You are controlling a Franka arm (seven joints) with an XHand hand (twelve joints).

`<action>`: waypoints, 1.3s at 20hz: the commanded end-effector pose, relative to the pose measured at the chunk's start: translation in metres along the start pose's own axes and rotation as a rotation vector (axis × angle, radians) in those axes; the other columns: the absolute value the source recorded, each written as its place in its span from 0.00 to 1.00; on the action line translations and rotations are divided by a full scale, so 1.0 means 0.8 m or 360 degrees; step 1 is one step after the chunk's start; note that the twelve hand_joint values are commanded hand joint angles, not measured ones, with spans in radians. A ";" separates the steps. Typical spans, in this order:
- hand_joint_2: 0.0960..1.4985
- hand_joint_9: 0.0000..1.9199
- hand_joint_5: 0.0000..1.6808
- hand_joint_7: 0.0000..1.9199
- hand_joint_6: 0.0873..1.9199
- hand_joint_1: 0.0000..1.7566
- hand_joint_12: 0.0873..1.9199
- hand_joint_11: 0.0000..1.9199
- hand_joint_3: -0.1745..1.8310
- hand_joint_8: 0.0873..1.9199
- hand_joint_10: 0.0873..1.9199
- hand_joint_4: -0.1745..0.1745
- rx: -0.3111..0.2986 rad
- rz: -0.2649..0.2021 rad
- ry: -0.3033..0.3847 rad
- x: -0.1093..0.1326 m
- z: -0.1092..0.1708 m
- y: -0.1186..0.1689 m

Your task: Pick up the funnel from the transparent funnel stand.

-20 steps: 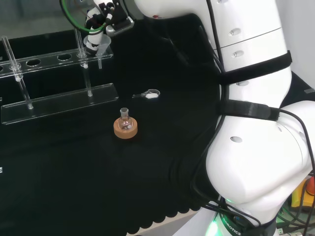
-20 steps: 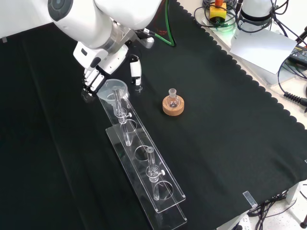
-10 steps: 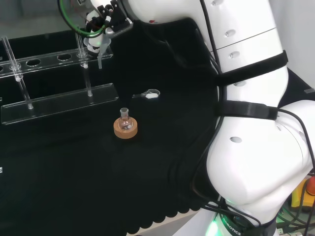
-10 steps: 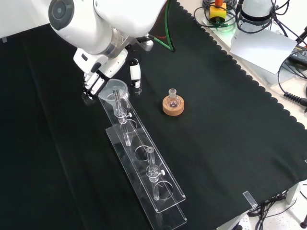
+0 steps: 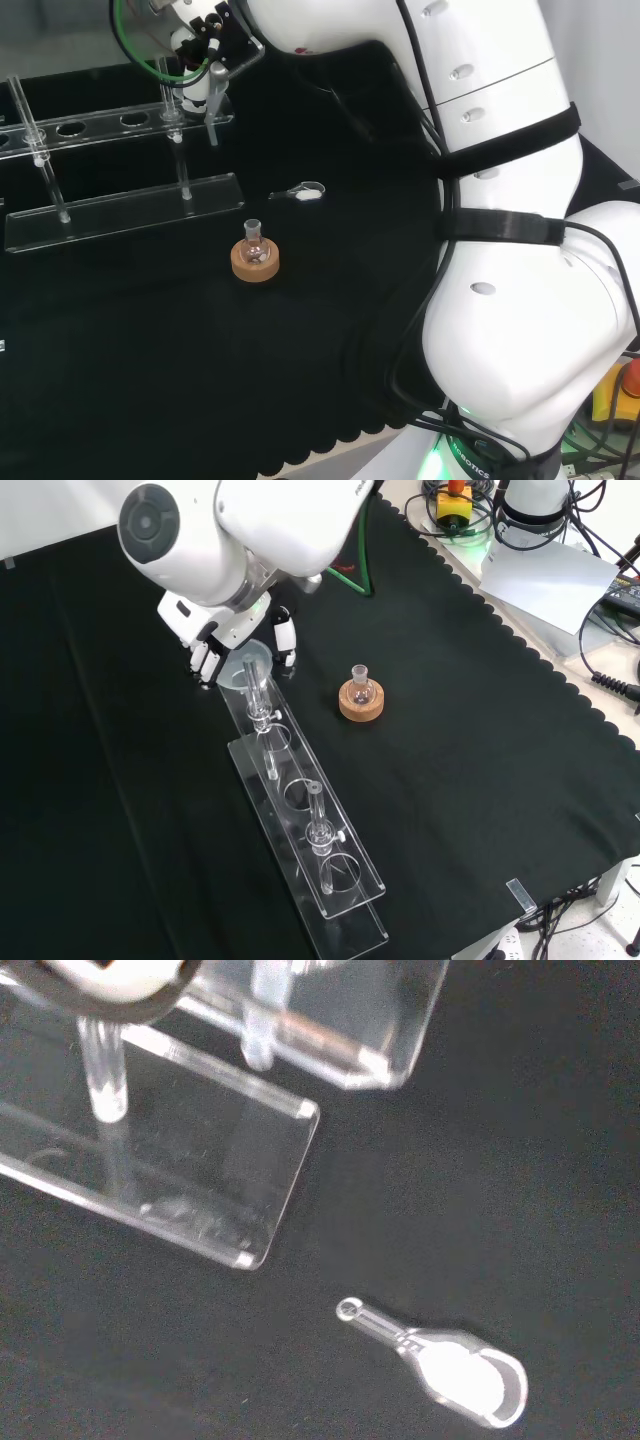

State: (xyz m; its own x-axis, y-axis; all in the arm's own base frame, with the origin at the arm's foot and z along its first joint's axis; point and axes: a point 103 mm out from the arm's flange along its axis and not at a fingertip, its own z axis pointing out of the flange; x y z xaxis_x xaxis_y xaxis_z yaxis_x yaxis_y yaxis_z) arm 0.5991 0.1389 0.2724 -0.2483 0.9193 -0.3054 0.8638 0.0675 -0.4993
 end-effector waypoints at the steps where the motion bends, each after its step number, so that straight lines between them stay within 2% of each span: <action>1: 0.40 0.64 0.62 0.51 0.20 0.54 0.56 0.49 0.39 0.25 0.13 0.63 -0.0347 0.0163 -0.0339 -0.002 -0.050 -0.035; 3: 0.52 0.67 0.66 0.54 0.32 0.58 0.54 0.51 0.27 0.24 0.10 0.87 -0.0393 0.0188 -0.0389 -0.006 -0.075 -0.052; 4: 0.58 0.68 0.66 0.54 0.35 0.59 0.54 0.52 0.21 0.24 0.09 0.94 -0.0393 0.0192 -0.0391 -0.009 -0.085 -0.059; 6: 0.63 0.69 0.66 0.55 0.38 0.60 0.53 0.52 0.16 0.24 0.08 0.99 -0.0364 0.0198 -0.0380 -0.015 -0.104 -0.075; 11: 0.65 0.70 0.66 0.54 0.39 0.60 0.53 0.52 0.12 0.24 0.07 1.00 -0.0315 0.0217 -0.0272 -0.030 -0.126 -0.112; 16: 0.66 0.70 0.65 0.54 0.39 0.60 0.53 0.52 0.12 0.24 0.07 1.00 -0.0311 0.0247 -0.0247 -0.035 -0.128 -0.149; 26: 0.67 0.70 0.65 0.54 0.41 0.60 0.53 0.52 0.11 0.24 0.06 1.00 -0.0266 0.0274 -0.0158 -0.016 -0.096 -0.219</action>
State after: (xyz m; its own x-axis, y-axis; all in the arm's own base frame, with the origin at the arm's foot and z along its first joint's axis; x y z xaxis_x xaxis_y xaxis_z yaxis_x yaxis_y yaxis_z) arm 0.5488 0.1470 0.4257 -0.1492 0.8660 -0.4773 0.9674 0.0280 -0.2518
